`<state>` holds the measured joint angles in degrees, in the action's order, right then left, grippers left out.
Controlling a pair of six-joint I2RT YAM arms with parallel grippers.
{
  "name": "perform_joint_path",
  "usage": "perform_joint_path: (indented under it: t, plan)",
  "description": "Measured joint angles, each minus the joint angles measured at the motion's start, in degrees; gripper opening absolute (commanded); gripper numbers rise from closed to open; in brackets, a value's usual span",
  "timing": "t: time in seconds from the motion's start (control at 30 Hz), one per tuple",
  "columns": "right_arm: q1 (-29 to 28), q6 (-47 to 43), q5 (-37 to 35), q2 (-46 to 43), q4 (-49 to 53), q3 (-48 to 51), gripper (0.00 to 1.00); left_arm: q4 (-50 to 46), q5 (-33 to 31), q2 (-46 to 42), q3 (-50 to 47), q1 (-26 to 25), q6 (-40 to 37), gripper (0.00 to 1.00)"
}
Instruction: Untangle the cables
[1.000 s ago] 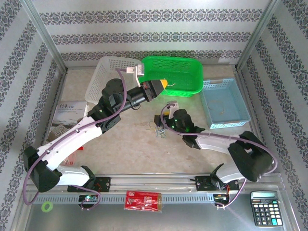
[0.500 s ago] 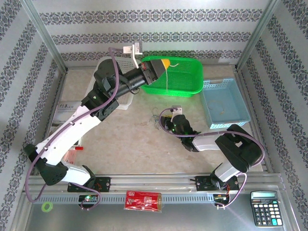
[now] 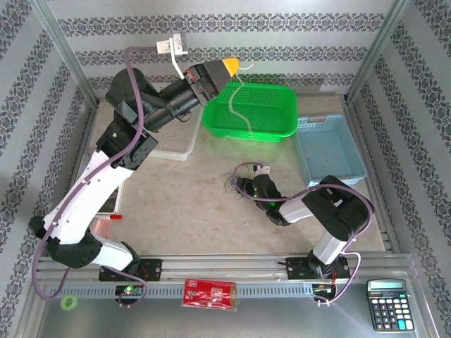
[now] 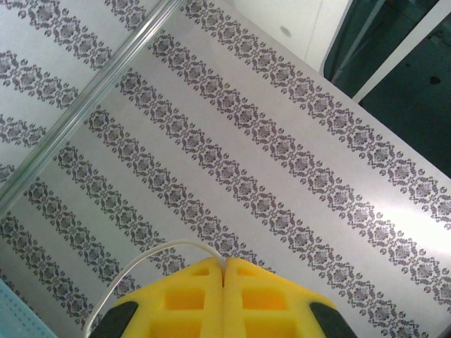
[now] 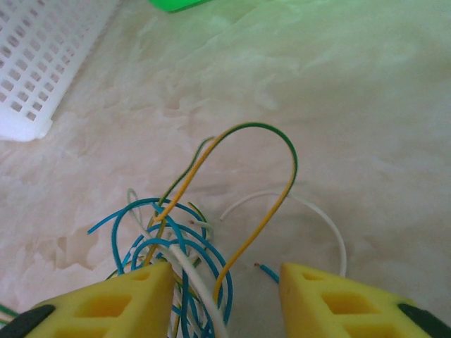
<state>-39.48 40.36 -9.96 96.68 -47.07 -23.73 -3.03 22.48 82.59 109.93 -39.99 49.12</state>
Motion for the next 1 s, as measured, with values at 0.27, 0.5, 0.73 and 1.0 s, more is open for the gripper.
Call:
perform_joint_path:
  t: [0.27,0.5,0.73,1.0]
  plan:
    - [0.37,1.03,3.39,-4.72,2.32,0.04,0.7,-5.27,-0.66,0.52,1.81,3.96,-5.55,0.0]
    - [2.34,1.55,6.71,-13.7,7.98,0.07,0.75,-5.64,-0.68,0.46,-2.8,13.07,-7.78,0.0]
    - [5.46,1.51,9.66,-21.75,15.52,0.0,0.76,-4.07,1.38,1.22,-7.93,21.75,-5.99,0.0]
    - [10.34,1.31,12.92,-29.86,24.22,-2.08,0.77,1.57,5.05,7.58,-5.75,23.89,-4.02,0.0]
